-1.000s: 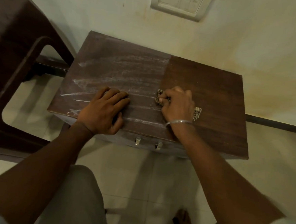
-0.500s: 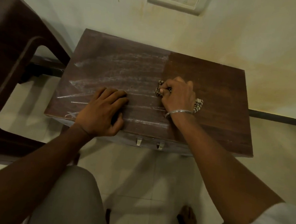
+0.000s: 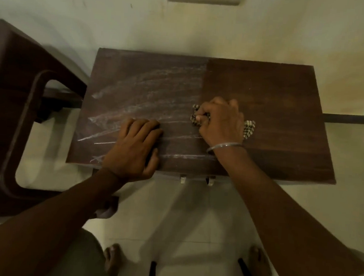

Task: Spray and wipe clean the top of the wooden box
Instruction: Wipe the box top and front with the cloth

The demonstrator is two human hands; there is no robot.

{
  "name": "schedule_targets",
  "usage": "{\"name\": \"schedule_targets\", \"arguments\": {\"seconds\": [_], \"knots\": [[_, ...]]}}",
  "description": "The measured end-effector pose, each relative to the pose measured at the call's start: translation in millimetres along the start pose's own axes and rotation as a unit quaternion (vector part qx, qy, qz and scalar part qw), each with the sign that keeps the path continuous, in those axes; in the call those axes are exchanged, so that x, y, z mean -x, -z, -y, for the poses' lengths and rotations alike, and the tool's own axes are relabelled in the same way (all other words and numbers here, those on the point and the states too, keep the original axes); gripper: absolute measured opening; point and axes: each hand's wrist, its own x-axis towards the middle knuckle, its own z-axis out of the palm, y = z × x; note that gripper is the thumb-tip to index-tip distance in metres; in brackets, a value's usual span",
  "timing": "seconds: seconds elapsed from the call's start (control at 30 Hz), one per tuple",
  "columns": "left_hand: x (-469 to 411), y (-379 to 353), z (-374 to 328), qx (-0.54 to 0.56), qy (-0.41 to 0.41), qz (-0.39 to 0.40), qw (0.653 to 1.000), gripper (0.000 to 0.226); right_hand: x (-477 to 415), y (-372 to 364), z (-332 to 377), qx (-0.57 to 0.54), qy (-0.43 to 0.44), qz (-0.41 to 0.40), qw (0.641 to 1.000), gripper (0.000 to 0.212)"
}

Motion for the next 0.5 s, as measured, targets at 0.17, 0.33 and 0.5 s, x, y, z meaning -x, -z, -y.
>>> {"name": "schedule_targets", "arguments": {"seconds": [0.17,0.33,0.5], "knots": [[2.2,-2.3,1.1,0.000,-0.003,-0.018,1.000,0.052,24.8,-0.4,3.1,-0.011,-0.027,-0.026,0.999,0.008],[4.7,-1.6,-1.3,-0.014,0.001,-0.027,1.000,0.052,79.1,-0.4,2.1,0.007,-0.015,-0.007,1.000,0.011],[5.8,-0.7,-2.0,-0.008,0.005,-0.033,0.999,0.051,49.5,0.2,2.7,0.024,-0.013,-0.005,1.000,0.012]]}}
